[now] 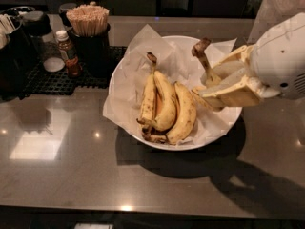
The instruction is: Pick banana from white bowl
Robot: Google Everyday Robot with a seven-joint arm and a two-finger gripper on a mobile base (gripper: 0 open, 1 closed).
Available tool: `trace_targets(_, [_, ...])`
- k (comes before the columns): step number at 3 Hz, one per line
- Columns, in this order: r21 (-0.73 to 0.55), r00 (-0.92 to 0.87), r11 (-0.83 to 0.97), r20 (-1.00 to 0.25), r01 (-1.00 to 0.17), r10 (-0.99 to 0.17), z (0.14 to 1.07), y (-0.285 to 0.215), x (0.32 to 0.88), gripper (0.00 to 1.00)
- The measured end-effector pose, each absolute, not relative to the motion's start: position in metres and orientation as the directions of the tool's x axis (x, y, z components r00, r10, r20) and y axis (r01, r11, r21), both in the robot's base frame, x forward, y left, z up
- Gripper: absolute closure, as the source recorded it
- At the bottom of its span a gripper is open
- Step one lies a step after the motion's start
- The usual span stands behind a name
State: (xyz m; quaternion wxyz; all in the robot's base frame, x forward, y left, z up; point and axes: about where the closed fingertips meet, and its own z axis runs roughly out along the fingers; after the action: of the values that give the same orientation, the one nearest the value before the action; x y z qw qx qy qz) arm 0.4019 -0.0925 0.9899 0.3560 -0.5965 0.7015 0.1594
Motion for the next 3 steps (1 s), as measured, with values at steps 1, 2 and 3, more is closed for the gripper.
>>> trace_targets(1, [-0.286,0.07,0.235,-0.759,-0.929,-0.647,1.027,-0.099,0.388,1.0])
trace_targets(2, [-0.359,0.189,0.215,-0.811,-0.908,-0.554,1.057,-0.106,0.37,1.0])
trace_targets(3, [-0.418,0.297,0.202,-0.845,-0.886,-0.445,1.076,-0.114,0.351,1.0])
